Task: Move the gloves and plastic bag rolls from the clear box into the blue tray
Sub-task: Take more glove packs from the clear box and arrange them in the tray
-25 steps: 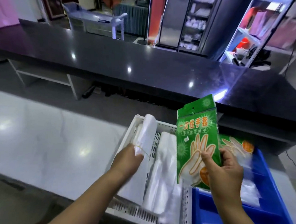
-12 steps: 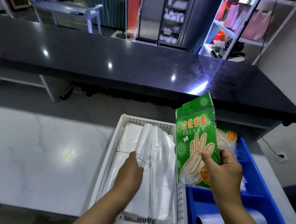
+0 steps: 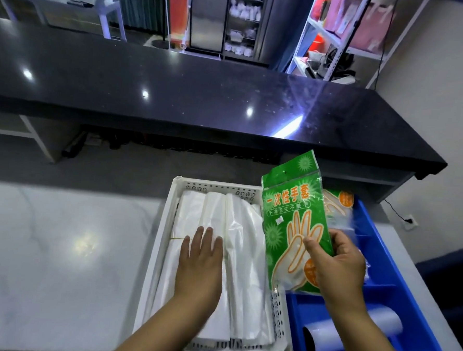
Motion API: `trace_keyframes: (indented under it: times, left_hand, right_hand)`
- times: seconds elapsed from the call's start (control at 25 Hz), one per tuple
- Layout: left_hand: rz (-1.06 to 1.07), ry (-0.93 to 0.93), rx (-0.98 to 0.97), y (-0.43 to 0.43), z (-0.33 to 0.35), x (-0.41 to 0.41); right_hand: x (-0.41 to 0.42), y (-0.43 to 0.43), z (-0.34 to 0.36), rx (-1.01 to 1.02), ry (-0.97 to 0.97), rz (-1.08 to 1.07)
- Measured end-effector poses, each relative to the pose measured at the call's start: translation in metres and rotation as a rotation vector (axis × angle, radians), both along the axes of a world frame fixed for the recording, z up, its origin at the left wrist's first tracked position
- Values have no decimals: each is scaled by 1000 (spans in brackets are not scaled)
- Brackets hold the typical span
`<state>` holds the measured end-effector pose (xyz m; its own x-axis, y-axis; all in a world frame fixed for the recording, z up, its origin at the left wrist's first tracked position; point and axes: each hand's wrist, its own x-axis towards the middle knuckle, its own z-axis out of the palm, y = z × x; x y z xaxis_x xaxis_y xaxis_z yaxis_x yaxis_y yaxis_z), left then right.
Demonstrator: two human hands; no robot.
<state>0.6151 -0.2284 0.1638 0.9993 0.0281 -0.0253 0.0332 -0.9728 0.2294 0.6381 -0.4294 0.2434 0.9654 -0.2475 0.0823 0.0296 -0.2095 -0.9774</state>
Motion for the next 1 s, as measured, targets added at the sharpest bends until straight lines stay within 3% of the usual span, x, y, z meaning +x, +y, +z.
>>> trace_keyframes:
  times: [0.08, 0.16, 0.32, 0.4, 0.56, 0.72, 0.88, 1.0]
  left_hand:
    - [-124, -141, -59, -17, 19, 14]
    - [-182, -205, -303, -41, 39, 33]
    - [-88, 95, -1178, -80, 66, 70]
    - [-55, 71, -1308, -99, 69, 85]
    - [-40, -83, -1116, -140, 67, 115]
    - [-127, -202, -505, -166, 44, 143]
    - [-398, -94, -5, -196, 31, 175]
    - [-350, 42, 80, -208, 29, 188]
  right_hand:
    - [2, -6, 3, -16, 2, 7]
    - [4, -17, 10, -12, 16, 43]
    - [10, -50, 22, -38, 29, 149]
    - [22, -71, 27, -76, 52, 140]
    - [62, -129, 37, -378, 41, 56]
    - [111, -190, 60, -715, -150, 28]
    - [159, -232, 61, -866, -215, 65]
    - [177, -248, 54, -849, -231, 122]
